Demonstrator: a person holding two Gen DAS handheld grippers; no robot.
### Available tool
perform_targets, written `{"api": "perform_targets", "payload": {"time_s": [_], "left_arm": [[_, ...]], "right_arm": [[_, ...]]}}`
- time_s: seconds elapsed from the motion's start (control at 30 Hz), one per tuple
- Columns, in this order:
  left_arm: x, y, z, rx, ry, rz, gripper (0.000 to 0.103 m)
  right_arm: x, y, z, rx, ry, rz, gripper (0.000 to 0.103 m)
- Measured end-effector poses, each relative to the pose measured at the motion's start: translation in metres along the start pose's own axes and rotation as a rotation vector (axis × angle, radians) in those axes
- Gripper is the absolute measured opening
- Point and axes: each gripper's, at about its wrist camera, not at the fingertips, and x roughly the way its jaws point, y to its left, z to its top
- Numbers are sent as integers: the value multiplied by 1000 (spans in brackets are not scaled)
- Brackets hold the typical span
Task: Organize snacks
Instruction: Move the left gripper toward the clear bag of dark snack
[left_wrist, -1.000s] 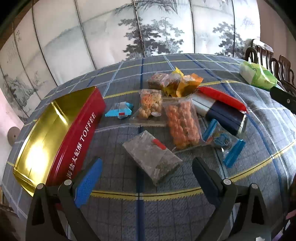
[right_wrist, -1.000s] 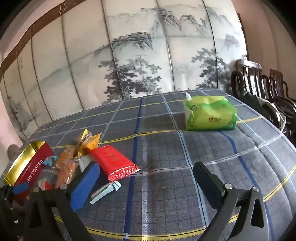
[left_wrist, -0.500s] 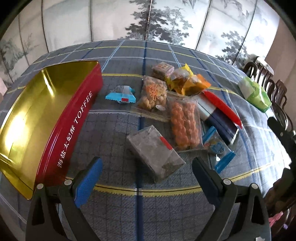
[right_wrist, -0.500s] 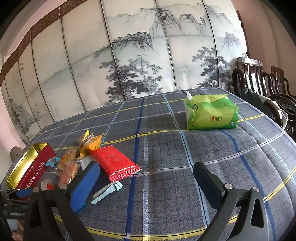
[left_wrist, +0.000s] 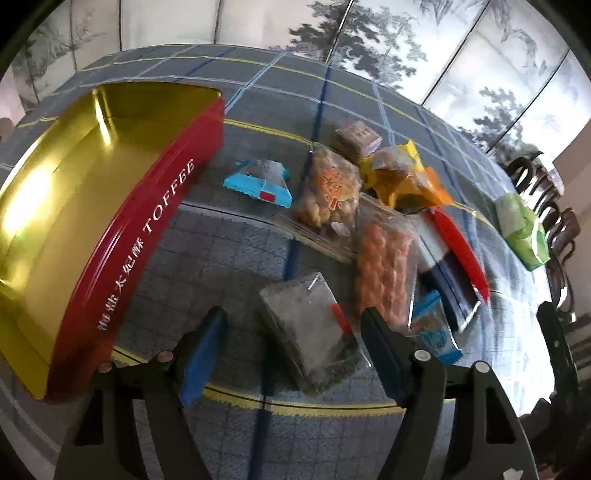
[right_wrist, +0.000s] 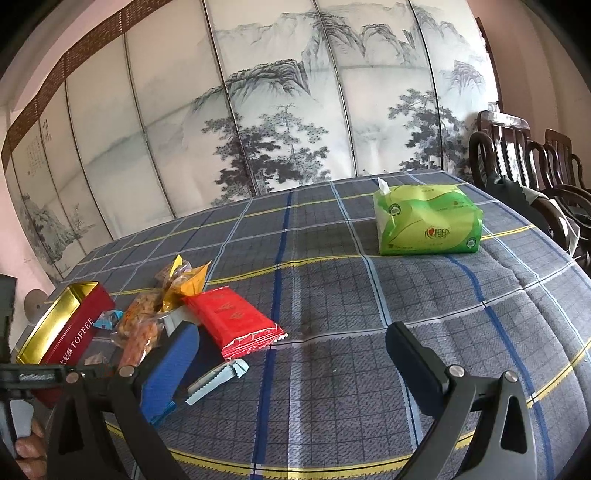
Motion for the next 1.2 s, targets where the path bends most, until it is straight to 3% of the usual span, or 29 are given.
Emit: {"api": "perform_targets", "payload": {"time_s": [0.33, 0.53, 0.7, 0.87, 1.0, 1.2], "left_arm": [[4, 0, 4, -35, 29, 59, 75], [2, 8, 8, -104, 40, 40, 68], [2, 5, 8, -113, 54, 70, 68], [6, -3, 8, -110, 46, 117, 74], [9, -5, 9, -106, 44, 108, 84], [14, -10, 8, -70, 91, 176, 84]], "right_arm": [[1, 1, 1, 0, 4, 3, 103], [1, 1, 0, 0, 4, 3, 103], [1, 1, 0, 1, 5, 3, 103], [1, 1, 0, 2, 7, 4, 103], [2, 2, 0, 3, 8, 5, 103], [2, 3, -1, 3, 10, 4, 103]]}}
